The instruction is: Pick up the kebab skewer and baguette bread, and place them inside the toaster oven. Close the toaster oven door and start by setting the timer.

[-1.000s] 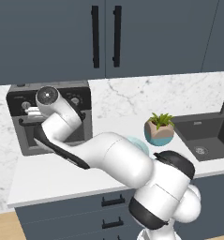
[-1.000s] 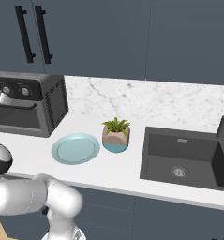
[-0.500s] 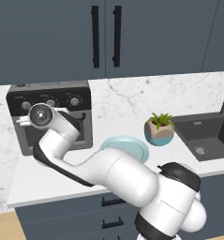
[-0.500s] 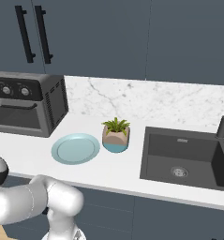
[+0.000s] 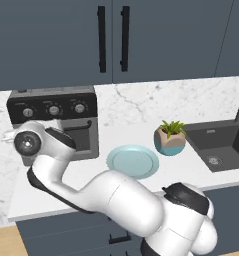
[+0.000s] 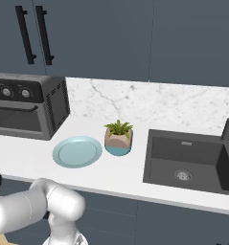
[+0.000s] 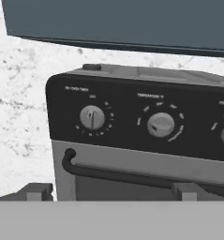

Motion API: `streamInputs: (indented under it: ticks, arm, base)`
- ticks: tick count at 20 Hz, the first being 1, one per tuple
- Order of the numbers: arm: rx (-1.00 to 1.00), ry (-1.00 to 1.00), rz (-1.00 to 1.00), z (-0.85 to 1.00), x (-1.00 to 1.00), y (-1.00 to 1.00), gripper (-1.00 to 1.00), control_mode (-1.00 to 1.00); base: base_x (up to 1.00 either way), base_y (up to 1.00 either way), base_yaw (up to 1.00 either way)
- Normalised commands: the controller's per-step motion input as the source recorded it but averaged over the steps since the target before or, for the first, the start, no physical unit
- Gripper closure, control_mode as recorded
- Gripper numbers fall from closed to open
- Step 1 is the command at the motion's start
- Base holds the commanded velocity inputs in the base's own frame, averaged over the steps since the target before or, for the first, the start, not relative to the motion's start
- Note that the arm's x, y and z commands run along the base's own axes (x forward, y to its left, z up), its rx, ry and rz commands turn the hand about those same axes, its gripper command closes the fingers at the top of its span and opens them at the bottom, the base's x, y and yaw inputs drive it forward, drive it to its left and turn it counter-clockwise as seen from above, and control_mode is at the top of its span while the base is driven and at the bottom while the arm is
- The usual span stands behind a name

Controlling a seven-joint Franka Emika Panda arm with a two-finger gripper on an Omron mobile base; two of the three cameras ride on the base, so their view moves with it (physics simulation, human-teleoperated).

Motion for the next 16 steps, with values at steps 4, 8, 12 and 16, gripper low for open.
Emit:
streamInputs:
  ticks: [4, 8, 12, 16]
  arm:
    - [0.00, -0.16, 0.15, 0.22, -0.14, 0.04, -1.00, -1.00]
    - [0.01, -0.29, 0.20, 0.00, 0.01, 0.00, -1.00, -1.00]
    - [0.06, -0.30, 0.21, 0.00, 0.16, 0.00, -1.00, -1.00]
    - [0.11, -0.25, 0.08, 0.00, 0.28, 0.00, -1.00, -1.00]
  base:
    - [0.00, 0.00, 0.00]
    - [0.00, 0.00, 0.00]
    - [0.00, 0.00, 0.00]
    - [0.00, 0.00, 0.00]
